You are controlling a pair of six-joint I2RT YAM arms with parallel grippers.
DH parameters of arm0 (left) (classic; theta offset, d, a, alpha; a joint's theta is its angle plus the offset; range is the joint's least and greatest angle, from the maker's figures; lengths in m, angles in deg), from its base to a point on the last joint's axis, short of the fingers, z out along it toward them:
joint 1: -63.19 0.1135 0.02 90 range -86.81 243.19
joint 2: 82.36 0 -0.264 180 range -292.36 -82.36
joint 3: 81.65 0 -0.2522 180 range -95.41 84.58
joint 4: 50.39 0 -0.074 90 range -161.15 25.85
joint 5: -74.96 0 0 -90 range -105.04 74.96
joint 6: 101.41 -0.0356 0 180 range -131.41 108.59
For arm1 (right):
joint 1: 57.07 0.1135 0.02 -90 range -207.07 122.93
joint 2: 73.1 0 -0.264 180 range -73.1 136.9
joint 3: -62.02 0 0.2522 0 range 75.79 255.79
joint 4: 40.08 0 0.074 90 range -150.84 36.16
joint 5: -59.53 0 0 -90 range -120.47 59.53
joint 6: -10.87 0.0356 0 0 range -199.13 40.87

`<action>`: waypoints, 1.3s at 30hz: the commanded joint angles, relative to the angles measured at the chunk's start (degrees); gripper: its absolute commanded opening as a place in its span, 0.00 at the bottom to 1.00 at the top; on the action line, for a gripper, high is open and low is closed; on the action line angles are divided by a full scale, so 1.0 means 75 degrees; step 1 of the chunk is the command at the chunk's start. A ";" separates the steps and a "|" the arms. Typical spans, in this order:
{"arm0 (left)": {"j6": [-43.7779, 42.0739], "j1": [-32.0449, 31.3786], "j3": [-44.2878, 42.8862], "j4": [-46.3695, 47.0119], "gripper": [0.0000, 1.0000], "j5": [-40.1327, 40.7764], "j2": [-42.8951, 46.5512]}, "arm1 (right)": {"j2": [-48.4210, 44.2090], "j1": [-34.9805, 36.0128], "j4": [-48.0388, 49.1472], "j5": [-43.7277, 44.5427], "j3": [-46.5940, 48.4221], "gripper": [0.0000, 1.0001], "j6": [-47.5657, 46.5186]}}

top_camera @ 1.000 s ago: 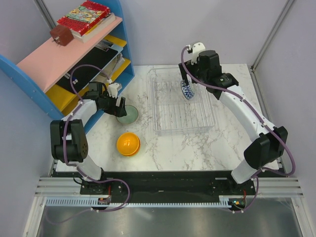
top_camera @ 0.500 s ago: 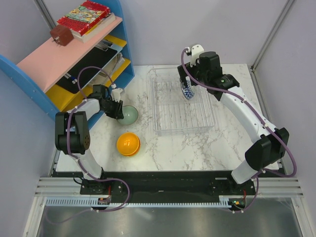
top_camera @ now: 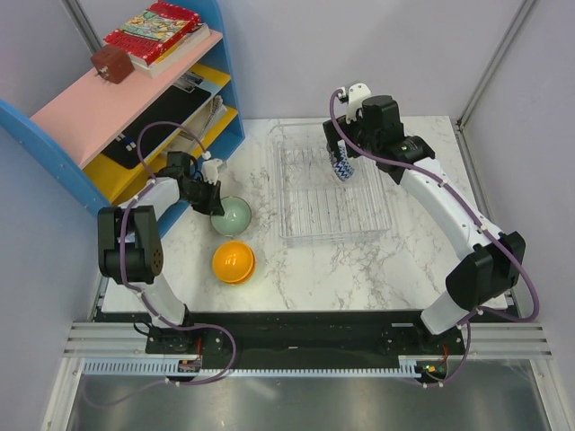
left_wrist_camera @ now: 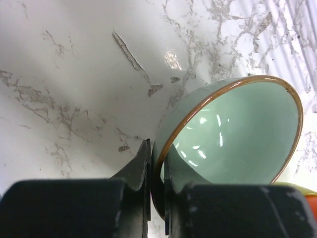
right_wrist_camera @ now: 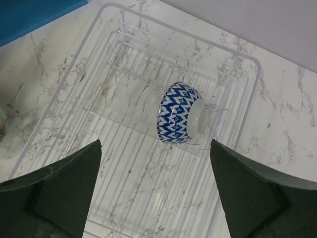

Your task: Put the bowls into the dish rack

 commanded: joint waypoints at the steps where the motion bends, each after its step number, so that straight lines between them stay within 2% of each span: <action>1: -0.0047 0.0017 -0.0379 -0.0125 0.02 -0.0363 0.0945 | -0.0110 0.0007 0.0131 -0.0112 -0.0053 0.98 0.0087; 9: -0.0140 -0.0041 -0.0835 -0.0207 0.02 -0.0234 0.1473 | 0.0031 0.0007 0.0131 -0.0112 -0.0077 0.98 0.0181; 13: -0.0129 -0.0123 -0.1093 -0.0266 0.02 -0.0514 0.1778 | 0.0195 -0.0016 0.0120 -0.0849 -0.0077 0.98 0.0380; 16: -0.0070 -0.0497 -0.1350 -0.0278 0.02 -0.0865 0.1954 | 0.0371 -0.0121 0.0131 -0.1832 -0.0065 0.98 0.0742; 19: 0.0023 -0.0907 -0.1596 -0.0242 0.02 -0.1148 0.2001 | 0.0570 -0.0309 0.0201 -0.3308 -0.0100 0.98 0.1187; 20: 0.0058 -0.1036 -0.1644 -0.0196 0.02 -0.1171 0.1990 | 0.0617 -0.0367 0.0260 -0.4158 -0.0135 0.97 0.1328; 24: 0.0199 -0.1902 -0.1773 0.0167 0.02 -0.0856 0.1990 | 0.0897 -0.0590 0.0984 -0.5886 -0.0568 0.98 0.2090; 28: 0.0328 -0.2349 -0.2077 0.0343 0.02 -0.0796 0.1884 | 0.1120 -0.0637 0.1466 -0.6825 -0.0815 0.97 0.2629; 39: 0.0422 -0.2631 -0.2453 0.0449 0.02 -0.0960 0.1650 | 0.1672 -0.0661 0.3456 -0.8830 -0.1588 0.98 0.4151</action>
